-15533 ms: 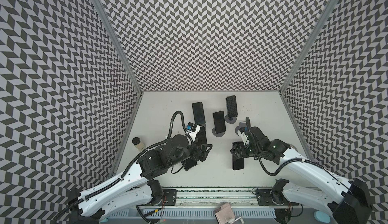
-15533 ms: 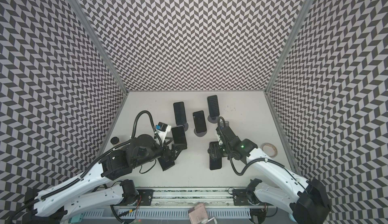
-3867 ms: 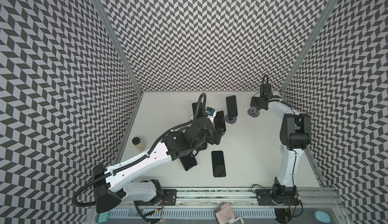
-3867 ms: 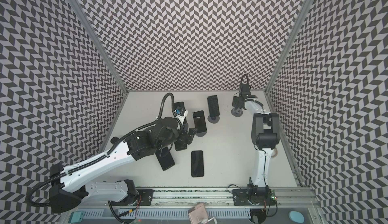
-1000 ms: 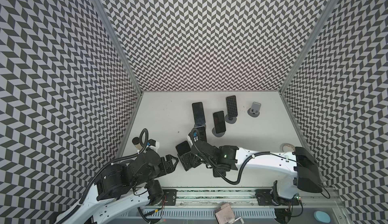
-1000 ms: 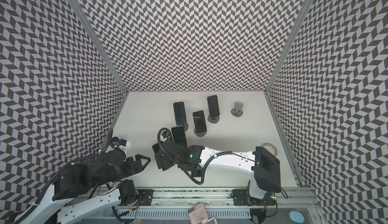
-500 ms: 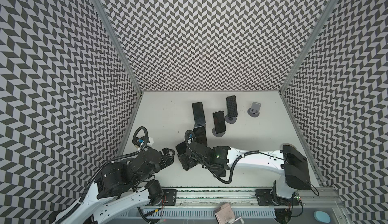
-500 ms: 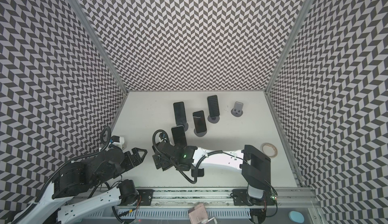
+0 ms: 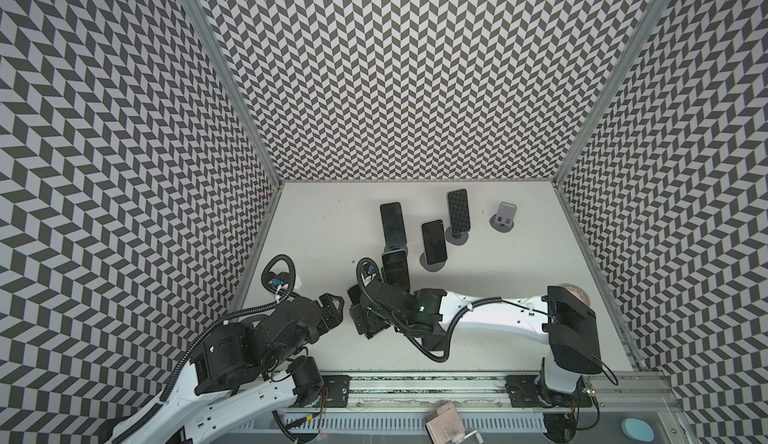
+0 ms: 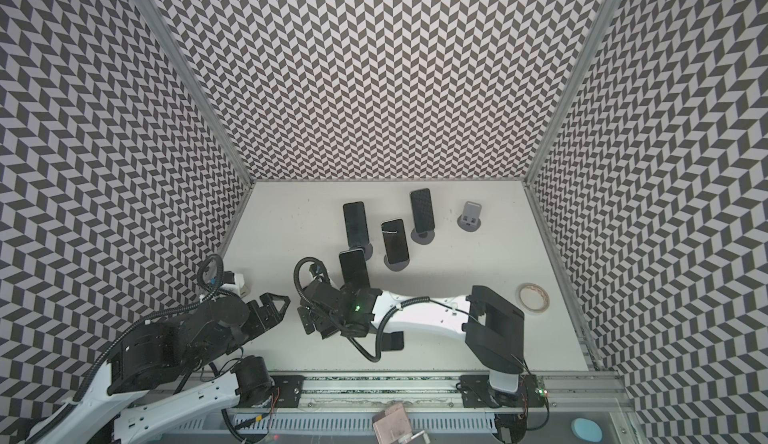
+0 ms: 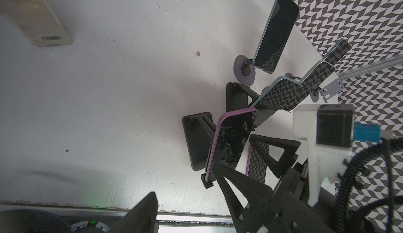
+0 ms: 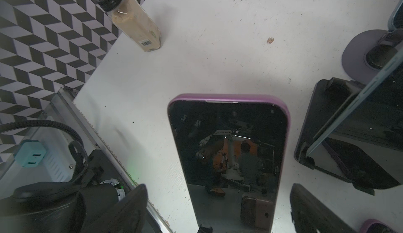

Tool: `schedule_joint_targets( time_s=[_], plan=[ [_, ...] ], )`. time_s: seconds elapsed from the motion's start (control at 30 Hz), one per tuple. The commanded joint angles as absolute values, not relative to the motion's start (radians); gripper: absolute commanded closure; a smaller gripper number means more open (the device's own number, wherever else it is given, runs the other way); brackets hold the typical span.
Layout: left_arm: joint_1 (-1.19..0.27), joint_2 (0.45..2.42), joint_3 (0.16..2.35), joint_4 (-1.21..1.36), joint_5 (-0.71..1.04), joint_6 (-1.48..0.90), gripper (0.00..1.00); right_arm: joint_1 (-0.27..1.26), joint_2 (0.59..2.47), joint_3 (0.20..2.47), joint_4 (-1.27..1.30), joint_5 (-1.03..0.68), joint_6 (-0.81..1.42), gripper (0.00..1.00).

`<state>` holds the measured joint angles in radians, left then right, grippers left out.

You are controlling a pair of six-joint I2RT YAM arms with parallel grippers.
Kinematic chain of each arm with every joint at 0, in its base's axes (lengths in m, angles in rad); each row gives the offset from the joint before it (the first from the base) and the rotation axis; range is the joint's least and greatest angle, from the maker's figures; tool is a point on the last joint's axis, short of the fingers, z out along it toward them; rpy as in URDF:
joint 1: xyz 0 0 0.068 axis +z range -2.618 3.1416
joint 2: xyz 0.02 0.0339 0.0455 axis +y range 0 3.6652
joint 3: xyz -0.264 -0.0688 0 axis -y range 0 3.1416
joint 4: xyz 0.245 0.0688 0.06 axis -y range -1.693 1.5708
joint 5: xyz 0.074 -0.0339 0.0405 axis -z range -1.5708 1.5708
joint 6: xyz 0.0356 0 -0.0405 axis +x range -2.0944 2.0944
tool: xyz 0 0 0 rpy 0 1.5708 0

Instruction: Remove the phone from the phone stand

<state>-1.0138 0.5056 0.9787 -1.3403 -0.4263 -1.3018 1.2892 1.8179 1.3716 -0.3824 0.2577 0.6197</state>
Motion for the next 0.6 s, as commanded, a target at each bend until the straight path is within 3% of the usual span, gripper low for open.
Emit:
schedule_joint_targets(
  time_s=[0.0, 0.33, 0.57],
  plan=[
    [-1.011, 0.491, 0.984, -1.359, -0.465, -1.302, 0.11, 1.295, 1.838, 1.407, -0.394, 0.296, 0.612, 0.0],
    [-1.011, 0.488, 0.97, -1.359, -0.468, -1.318, 0.1, 1.294, 1.88, 1.441, -0.424, 0.326, 0.595, 0.0],
    [-1.011, 0.492, 0.969, -1.358, -0.478, -1.327, 0.1, 1.294, 1.903, 1.457, -0.427, 0.334, 0.595, 0.06]
  ],
)
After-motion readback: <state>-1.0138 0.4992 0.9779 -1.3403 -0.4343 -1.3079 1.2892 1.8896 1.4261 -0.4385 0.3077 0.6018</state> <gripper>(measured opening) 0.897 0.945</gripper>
